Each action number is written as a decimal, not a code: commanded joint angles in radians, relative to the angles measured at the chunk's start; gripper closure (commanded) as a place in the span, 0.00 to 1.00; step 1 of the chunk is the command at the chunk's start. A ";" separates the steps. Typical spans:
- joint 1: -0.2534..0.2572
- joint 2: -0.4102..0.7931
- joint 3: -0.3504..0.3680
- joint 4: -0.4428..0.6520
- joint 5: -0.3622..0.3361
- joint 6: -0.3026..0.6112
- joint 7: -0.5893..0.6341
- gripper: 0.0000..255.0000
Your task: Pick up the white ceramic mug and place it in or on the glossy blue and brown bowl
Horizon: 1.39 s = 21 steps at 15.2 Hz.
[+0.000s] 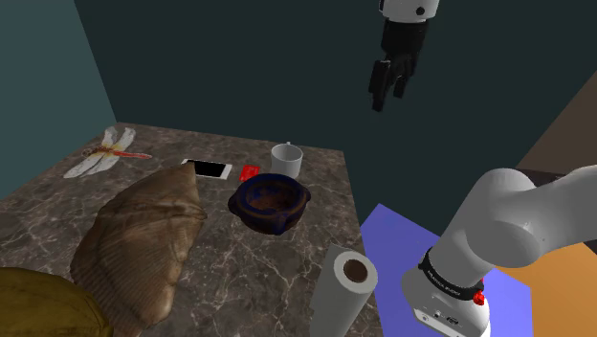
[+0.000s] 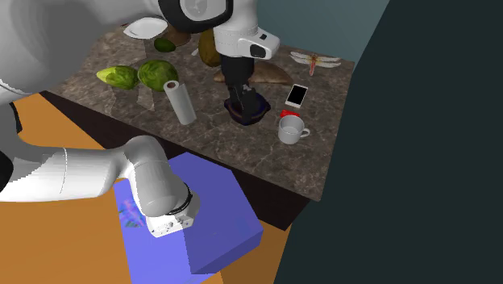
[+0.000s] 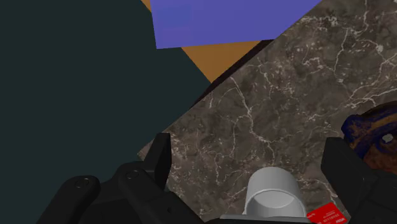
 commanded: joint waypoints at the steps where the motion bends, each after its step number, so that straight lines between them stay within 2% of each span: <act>1: 0.000 0.000 0.000 0.000 0.000 0.000 0.000 0.00; 11: -0.001 0.278 0.032 -0.021 0.049 0.288 0.104 0.00; 21: -0.001 0.626 0.057 0.093 0.070 0.515 0.190 0.00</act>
